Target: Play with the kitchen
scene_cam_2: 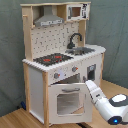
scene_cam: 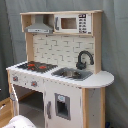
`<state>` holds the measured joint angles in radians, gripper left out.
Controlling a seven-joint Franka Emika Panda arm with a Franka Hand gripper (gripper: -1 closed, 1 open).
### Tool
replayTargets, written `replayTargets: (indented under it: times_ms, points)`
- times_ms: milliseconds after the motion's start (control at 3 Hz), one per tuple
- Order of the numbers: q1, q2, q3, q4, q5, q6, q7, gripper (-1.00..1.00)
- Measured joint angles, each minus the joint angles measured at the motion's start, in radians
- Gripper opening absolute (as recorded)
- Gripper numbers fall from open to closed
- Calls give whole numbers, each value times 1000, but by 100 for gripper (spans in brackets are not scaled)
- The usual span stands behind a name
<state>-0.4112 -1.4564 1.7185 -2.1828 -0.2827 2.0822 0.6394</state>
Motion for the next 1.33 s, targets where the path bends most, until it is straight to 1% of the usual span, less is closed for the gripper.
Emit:
replayTargets:
  times_ms: [333,667,1000,1333]
  points:
    - [19,0,-35,0,-2,-19,-100,100]
    - [22,-2,-64,0,-11,-19,-211,100]
    - [25,-2,-100,2,-28,-19,-303,100]
    - [30,-3,-146,7,-53,-17,-404,100]
